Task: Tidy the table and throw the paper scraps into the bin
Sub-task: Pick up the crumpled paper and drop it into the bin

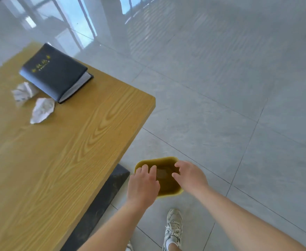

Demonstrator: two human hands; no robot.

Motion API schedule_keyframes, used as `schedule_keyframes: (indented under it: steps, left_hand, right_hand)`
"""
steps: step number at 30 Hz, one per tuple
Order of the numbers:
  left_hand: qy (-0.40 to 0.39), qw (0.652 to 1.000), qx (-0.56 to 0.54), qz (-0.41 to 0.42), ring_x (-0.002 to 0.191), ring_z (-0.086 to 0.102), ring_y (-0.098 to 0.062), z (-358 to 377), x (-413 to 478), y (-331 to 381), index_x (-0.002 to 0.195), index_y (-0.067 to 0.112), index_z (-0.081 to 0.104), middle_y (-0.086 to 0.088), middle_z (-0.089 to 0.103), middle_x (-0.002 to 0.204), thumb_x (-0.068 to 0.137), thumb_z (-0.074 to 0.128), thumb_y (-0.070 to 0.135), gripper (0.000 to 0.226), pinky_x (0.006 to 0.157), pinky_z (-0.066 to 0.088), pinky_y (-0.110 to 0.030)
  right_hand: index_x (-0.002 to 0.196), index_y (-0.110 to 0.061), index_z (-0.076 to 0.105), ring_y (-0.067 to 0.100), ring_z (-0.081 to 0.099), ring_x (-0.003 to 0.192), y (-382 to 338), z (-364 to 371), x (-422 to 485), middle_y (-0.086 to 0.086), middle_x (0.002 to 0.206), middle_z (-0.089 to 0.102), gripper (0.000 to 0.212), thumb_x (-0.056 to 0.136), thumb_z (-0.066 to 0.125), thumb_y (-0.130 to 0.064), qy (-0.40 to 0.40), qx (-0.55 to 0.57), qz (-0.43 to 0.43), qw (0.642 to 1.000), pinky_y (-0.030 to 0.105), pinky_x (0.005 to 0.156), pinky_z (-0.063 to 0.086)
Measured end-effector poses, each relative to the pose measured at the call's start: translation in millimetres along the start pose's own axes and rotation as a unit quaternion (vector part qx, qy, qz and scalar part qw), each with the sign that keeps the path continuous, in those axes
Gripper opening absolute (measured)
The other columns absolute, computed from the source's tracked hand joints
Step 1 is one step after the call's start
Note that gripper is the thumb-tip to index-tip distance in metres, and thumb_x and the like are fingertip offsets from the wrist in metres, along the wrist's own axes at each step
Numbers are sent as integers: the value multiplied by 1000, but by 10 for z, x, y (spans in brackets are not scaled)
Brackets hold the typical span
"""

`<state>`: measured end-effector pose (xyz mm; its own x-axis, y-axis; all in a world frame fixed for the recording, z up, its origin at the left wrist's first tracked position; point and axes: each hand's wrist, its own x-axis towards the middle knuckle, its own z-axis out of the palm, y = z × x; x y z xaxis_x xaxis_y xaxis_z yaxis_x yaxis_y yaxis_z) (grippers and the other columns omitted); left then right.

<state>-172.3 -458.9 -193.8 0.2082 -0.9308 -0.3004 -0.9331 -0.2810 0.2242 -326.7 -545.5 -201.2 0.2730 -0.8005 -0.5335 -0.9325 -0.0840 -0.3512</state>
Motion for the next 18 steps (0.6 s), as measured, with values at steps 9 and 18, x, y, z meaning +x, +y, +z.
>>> schedule_keyframes:
  steps: [9,18]
  left_hand:
    - [82,997,-10,12,112,54,-21,-1135,-510,225,139,27,40,0,54,129,96,40,39,44,91,48,-37]
    - [150,987,8,-63,102,54,-19,-1918,-824,-99,134,26,42,2,54,119,95,44,38,41,83,50,-33]
  right_hand:
    - [129,-26,60,21,60,110,-555,-1050,-574,-2,119,63,41,90,63,-40,89,11,-107,990,33,89,48]
    - [128,-22,61,21,61,107,-1323,-1621,-749,0,117,65,40,92,62,-37,118,-7,-233,965,31,85,47]
